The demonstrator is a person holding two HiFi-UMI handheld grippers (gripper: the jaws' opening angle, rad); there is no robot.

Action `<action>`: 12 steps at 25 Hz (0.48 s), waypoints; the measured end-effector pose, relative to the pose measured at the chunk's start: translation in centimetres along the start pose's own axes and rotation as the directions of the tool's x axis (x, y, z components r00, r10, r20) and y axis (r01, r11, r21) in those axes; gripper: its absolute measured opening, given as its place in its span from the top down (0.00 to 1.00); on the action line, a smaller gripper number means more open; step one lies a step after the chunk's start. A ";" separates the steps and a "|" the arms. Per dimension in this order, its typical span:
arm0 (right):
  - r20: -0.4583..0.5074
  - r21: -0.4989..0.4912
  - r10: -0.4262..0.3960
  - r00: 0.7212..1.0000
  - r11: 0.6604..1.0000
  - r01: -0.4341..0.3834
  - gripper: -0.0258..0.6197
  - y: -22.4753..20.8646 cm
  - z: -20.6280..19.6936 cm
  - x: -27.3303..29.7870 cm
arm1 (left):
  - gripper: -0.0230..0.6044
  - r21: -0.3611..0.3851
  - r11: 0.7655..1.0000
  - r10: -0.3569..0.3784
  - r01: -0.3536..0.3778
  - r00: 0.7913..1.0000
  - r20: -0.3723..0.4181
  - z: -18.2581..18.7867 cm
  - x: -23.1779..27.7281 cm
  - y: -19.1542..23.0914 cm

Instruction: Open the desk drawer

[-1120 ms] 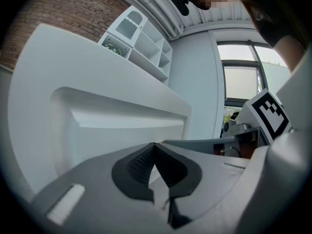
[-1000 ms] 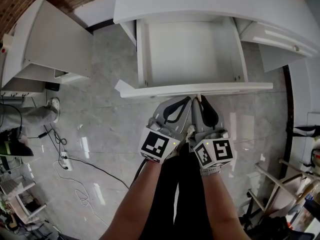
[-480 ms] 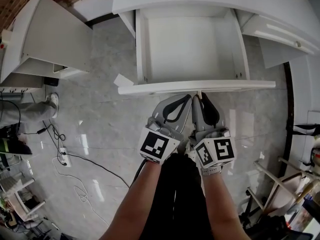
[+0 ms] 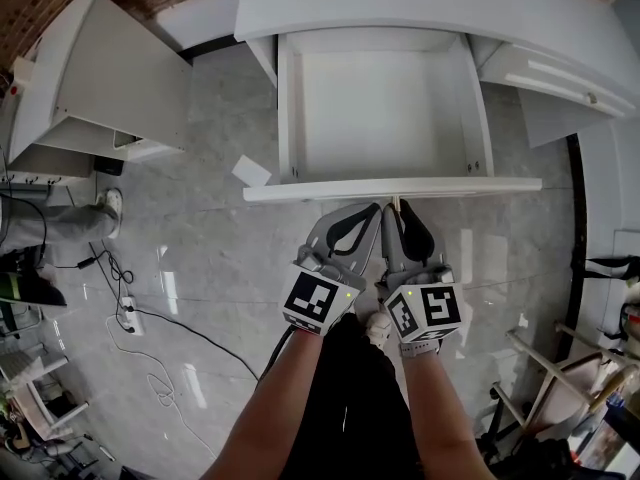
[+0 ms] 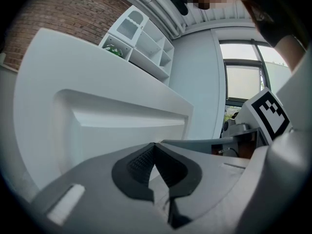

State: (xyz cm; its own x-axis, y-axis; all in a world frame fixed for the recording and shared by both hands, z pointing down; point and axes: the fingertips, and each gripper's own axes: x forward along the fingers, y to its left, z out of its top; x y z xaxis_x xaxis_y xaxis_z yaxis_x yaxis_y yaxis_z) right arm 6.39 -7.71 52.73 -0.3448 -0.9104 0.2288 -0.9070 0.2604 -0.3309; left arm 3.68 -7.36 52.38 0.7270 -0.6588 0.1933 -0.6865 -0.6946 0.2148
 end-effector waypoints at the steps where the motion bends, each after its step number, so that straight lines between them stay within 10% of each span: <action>1: -0.002 0.000 0.002 1.000 1.000 -0.002 0.85 0.1 0.0 -0.1 | 0.99 0.000 1.000 0.003 -0.003 1.000 -0.006 0.0 -0.1 -0.1; 12: -0.029 -0.006 0.025 0.999 1.000 -0.026 0.85 0.5 -0.5 -1.3 | 0.99 -0.056 0.998 0.020 -0.022 0.999 -0.030 -0.3 -1.0 -1.4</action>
State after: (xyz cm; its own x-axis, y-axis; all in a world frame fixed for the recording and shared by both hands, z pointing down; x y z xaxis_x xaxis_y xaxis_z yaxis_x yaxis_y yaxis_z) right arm 6.29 -6.21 52.71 -0.3747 -0.8936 0.2472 -0.8992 0.2854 -0.3316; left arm 3.92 -5.67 52.17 0.7130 -0.6637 0.2261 -0.7007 -0.6629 0.2638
